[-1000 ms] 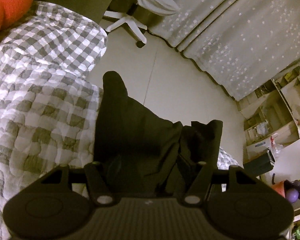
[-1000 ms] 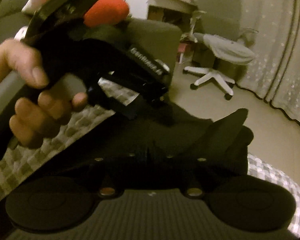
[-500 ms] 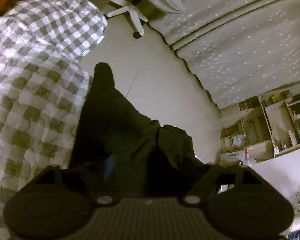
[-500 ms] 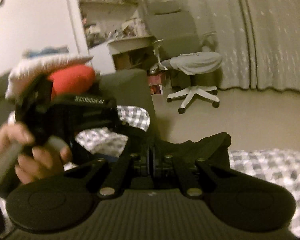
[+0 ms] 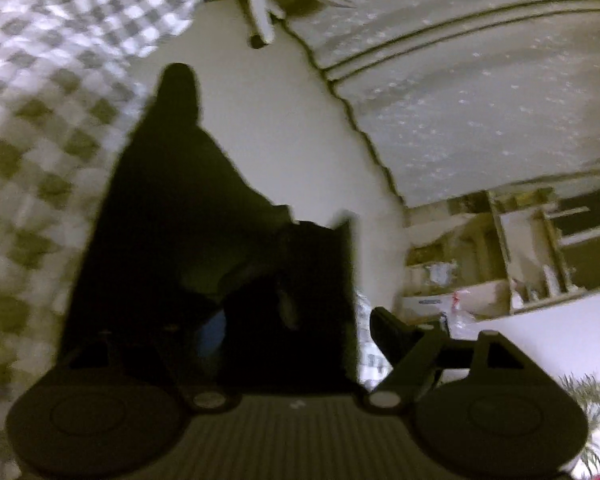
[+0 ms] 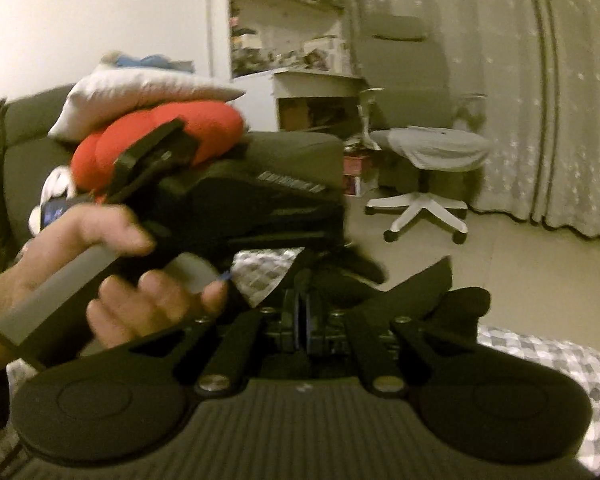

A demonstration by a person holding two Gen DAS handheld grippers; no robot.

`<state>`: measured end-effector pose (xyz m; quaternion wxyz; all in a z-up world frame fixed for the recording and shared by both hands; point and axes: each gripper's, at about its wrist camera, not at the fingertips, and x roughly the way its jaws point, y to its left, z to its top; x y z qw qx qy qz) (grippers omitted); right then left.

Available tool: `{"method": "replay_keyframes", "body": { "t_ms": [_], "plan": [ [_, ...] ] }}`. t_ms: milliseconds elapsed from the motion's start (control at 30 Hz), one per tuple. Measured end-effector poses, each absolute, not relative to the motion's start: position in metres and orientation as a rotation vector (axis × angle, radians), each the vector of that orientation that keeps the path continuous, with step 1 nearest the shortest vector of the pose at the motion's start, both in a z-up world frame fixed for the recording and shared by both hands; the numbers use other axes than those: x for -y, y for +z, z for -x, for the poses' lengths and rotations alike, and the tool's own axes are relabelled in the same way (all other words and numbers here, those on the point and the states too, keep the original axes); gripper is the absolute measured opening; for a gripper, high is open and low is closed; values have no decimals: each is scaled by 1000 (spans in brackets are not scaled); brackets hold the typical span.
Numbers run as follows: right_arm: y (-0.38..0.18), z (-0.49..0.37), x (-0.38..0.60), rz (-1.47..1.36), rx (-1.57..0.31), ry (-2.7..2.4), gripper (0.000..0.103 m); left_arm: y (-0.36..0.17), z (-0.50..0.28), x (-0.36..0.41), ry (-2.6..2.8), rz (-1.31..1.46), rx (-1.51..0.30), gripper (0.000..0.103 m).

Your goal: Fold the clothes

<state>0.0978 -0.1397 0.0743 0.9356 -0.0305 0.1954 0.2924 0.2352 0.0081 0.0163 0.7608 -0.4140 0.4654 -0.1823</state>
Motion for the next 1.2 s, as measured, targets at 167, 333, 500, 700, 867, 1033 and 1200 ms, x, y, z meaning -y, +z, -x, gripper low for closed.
{"method": "replay_keyframes", "body": {
  "t_ms": [167, 333, 500, 700, 867, 1033, 1200],
  "plan": [
    [69, -94, 139, 80, -384, 626, 4, 14, -239, 1, -436, 861, -989, 47],
    [68, -96, 142, 58, -380, 636, 4, 18, -238, -3, -418, 811, -927, 5],
    [76, -92, 149, 2, -337, 619, 4, 31, -236, -9, -426, 796, -844, 4],
    [63, -94, 137, 65, -411, 648, 4, 38, -232, -19, -370, 726, -779, 4],
    [59, -95, 138, 48, -436, 658, 4, 26, -237, -31, -311, 757, -820, 6],
    [75, -101, 169, -202, -373, 609, 4, 17, -241, -34, -334, 838, -898, 35],
    [83, -111, 204, -440, -350, 553, 4, 15, -237, -27, -377, 931, -924, 51]
  ]
}}
